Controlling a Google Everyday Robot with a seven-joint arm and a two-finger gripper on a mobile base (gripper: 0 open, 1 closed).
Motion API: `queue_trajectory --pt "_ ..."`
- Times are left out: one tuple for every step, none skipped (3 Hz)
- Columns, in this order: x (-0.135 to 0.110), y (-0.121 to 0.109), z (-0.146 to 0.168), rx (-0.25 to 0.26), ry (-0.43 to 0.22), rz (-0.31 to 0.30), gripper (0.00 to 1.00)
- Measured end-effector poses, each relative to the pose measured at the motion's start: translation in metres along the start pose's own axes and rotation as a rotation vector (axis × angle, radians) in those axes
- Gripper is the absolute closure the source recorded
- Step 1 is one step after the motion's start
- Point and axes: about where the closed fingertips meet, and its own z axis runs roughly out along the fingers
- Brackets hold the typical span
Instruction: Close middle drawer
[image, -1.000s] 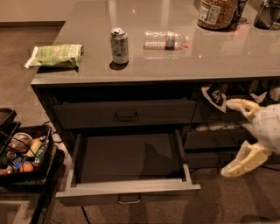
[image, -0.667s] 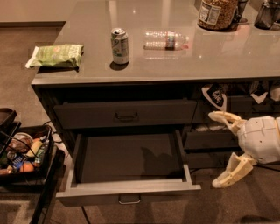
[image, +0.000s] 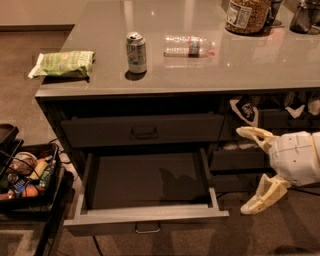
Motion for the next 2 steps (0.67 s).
queue_trajectory --pt "0.025 0.013 0.021 0.003 0.031 0.050 0.00" --pt "0.069 0.043 0.050 0.000 0.024 0.125 0.00"
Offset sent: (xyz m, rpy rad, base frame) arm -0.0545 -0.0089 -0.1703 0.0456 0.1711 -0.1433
